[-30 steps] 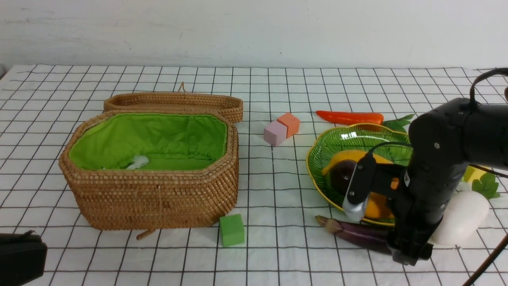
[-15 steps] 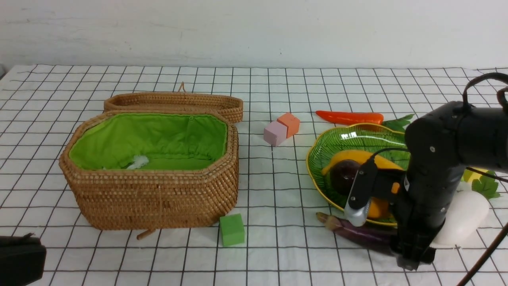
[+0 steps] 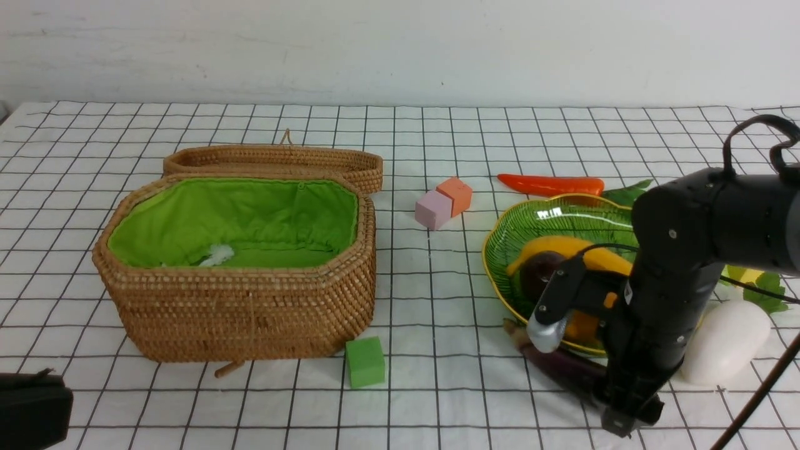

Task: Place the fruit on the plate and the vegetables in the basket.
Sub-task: Grab an eggplant with your right arm and place it in the basket on the left.

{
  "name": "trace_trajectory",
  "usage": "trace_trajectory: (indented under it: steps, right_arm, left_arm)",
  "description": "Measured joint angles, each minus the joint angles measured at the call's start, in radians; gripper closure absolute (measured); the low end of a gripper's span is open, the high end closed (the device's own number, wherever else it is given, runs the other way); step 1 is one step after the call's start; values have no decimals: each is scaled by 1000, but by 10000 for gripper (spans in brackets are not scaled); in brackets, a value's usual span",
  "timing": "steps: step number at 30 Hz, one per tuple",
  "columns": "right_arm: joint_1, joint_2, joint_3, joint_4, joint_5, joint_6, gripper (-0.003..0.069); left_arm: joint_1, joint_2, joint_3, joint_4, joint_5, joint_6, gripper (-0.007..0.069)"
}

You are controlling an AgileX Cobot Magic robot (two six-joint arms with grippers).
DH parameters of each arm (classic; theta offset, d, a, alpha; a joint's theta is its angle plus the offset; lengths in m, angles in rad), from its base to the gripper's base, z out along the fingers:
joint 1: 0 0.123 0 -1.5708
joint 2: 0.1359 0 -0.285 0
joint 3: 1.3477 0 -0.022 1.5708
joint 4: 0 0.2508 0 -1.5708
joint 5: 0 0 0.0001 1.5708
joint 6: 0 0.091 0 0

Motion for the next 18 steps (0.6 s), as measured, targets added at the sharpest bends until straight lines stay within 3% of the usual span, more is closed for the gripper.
trace_trajectory:
  steps: [7,14,18]
  right_arm:
    - [0,37,0,12,-7,14,78]
    - [0,59,0,45,-3,0,239]
    - [14,47,0,47,24,-13,235]
  left_arm:
    - [0,0,0,0,0,0,635]
    - [0,0,0,0,0,0,632]
    - [0,0,0,0,0,0,631]
